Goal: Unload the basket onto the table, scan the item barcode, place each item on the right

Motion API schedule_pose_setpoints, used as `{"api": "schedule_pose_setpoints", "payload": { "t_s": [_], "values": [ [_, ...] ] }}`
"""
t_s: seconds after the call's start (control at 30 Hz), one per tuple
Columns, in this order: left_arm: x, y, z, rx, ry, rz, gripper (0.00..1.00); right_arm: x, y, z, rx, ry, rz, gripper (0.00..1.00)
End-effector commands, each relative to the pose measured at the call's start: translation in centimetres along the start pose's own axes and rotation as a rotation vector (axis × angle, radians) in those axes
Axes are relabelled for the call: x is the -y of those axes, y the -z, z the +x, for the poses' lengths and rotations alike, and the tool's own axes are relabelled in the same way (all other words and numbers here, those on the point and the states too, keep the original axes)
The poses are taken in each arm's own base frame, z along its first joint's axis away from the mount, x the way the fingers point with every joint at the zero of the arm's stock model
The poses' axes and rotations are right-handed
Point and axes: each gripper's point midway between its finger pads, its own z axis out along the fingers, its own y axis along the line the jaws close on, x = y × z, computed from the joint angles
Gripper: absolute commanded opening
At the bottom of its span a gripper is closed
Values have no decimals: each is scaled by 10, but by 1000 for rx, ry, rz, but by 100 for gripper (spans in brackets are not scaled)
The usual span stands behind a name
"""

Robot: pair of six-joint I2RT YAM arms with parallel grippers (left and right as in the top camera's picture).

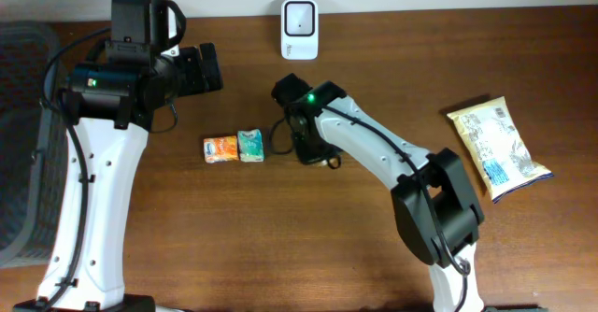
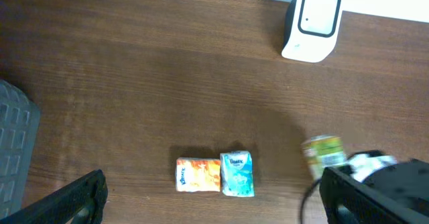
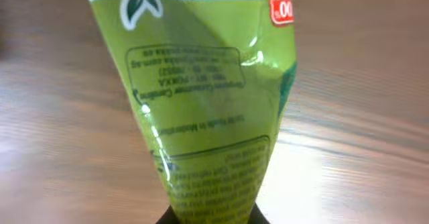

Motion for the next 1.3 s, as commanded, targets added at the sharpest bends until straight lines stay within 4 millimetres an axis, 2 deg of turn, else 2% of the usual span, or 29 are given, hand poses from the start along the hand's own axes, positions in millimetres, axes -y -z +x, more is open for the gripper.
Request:
{"api": "schedule_pose_setpoints", "payload": {
  "t_s": [0.0, 0.07, 0.13, 0.17, 0.23, 0.27, 0.37, 0.47, 0.6, 0.63, 0.7, 0.83, 0.93, 1.0, 1.07, 1.1, 1.17, 1.27],
  "values": [
    [-1, 6, -3, 17, -11, -4, 99, 67, 33, -28, 194, 20, 419, 4],
    [-1, 6, -3, 17, -11, -4, 99, 79, 20, -22, 172, 51, 526, 4],
    [-1, 6, -3, 17, -11, -4, 99, 79, 6, -16, 135, 73, 542, 6],
    [-1, 6, -3, 17, -11, -4, 99, 76, 0, -12, 115, 78, 525, 12],
    [-1, 6, -3, 17, -11, -4, 99, 56, -11, 1, 45, 96, 411, 27],
    [-1, 6, -3, 17, -11, -4, 99, 44, -15, 7, 14, 119, 344, 30],
    [-1, 6, -3, 17, -11, -4, 99, 21, -19, 15, -19, 146, 230, 35],
    [-1, 6, -3, 17, -11, -4, 99, 10, -20, 19, -35, 152, 184, 41],
    [-1, 6, -3, 17, -11, -4, 99, -17, -22, 26, -71, 141, 28, 57],
    [-1, 6, -3, 17, -11, -4, 99, -27, -23, 27, -78, 164, -27, 58],
    [-1, 6, -3, 17, -11, -4, 99, -30, -22, 24, -66, 165, -46, 57],
    [-1, 6, -3, 17, -11, -4, 99, 1, -10, 3, -9, -82, -6, 53],
    [-1, 6, -2, 15, -11, -4, 99, 46, 24, -17, 61, -262, -64, 50],
    [-2, 6, -2, 14, -11, -4, 99, 70, 40, -23, 88, -330, -106, 50],
    [-2, 6, -2, 14, -11, -4, 99, 95, 47, -22, 81, -398, -139, 50],
    [-2, 6, -2, 14, -11, -4, 99, 101, 45, -20, 61, -403, -170, 50],
    [-2, 6, -2, 14, -11, -4, 99, 100, 39, -18, 25, -371, -258, 50],
    [-2, 6, -2, 14, -11, -4, 99, 78, 22, -13, -29, -262, -437, 50]
  ]
}}
